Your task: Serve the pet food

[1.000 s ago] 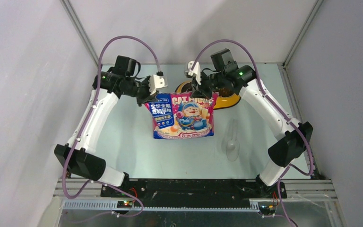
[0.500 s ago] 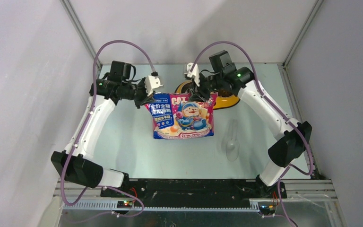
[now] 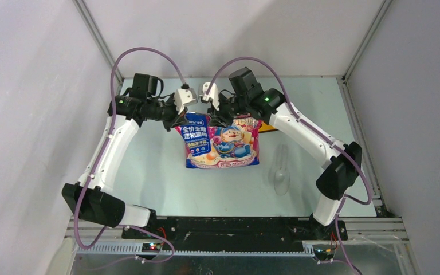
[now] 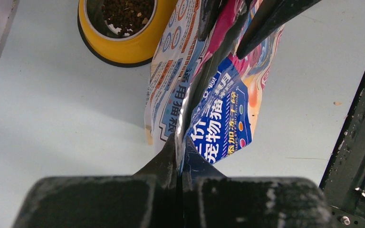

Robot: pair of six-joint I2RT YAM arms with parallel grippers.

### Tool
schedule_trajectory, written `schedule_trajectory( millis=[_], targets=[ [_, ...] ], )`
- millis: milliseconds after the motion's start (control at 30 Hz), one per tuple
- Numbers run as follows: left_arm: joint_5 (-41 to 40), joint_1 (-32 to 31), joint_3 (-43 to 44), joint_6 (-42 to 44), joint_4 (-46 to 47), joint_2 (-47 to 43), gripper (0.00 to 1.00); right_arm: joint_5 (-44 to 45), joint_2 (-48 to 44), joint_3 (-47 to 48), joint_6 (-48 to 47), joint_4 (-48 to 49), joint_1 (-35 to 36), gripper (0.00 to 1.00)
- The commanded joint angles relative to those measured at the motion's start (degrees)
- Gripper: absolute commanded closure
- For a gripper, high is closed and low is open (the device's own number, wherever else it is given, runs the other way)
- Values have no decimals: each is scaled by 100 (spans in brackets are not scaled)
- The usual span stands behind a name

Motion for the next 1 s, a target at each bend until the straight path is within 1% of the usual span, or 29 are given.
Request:
schedule_trajectory(
  millis=[0, 33, 67, 100, 133, 300, 333, 367, 400, 433, 467, 500, 533, 567, 667, 700, 733, 767, 800, 833, 867, 900, 967],
  targets=[
    [400, 9, 145, -216, 237, -215, 100, 167, 29, 223, 598, 441, 58, 71],
    [420, 9, 141, -234, 250, -218, 100, 139, 8, 211, 609, 453, 61, 77],
    [434, 15, 140, -234, 250, -218, 100, 93, -10, 205, 603, 466, 69, 93],
    [439, 13, 138, -247, 247, -207, 100, 110, -16, 200, 608, 474, 75, 97],
    [434, 12, 137, -249, 244, -204, 100, 167, -20, 199, 620, 502, 86, 100],
    [372, 11, 183, -67, 103, -218, 100, 313, -6, 274, 658, 572, 81, 100],
    [366, 12, 217, -27, 19, -207, 100, 332, 11, 327, 663, 540, 76, 97],
    [343, 16, 238, 42, -24, -204, 100, 335, 21, 364, 671, 520, 69, 90],
    [329, 18, 281, 76, -126, -191, 100, 333, 44, 429, 674, 452, 61, 72],
    [297, 20, 301, 156, -171, -178, 100, 336, 59, 485, 652, 338, 41, 65],
    [288, 16, 338, 189, -245, -154, 100, 318, 88, 591, 629, 265, 25, 62],
    [269, 19, 356, 239, -279, -146, 100, 276, 99, 649, 548, 87, -21, 77],
    [266, 20, 379, 256, -323, -130, 100, 129, 118, 766, 451, -5, -54, 89],
    [269, 20, 385, 262, -336, -126, 100, 69, 123, 803, 436, -117, -111, 99],
    [310, 17, 384, 256, -361, -112, 100, 50, 57, 811, 362, -207, -227, 100],
    [321, 19, 383, 249, -363, -103, 100, 113, 39, 808, 337, -257, -260, 94],
    [330, 18, 388, 234, -361, -104, 100, 133, 31, 810, 297, -305, -279, 85],
    [336, 15, 390, 233, -368, -100, 100, 162, 20, 821, 250, -422, -308, 71],
    [345, 15, 402, 221, -378, -97, 100, 167, 12, 829, 117, -489, -320, 69],
    [347, 18, 401, 218, -381, -96, 100, 135, -7, 835, 23, -640, -358, 86],
    [339, 13, 405, 231, -396, -91, 100, 105, -10, 846, -157, -720, -372, 94],
    [331, 17, 413, 240, -427, -88, 100, 63, -21, 864, -215, -853, -410, 100],
    [306, 19, 436, 290, -490, -75, 100, 32, -52, 903, -295, -985, -491, 100]
  ],
)
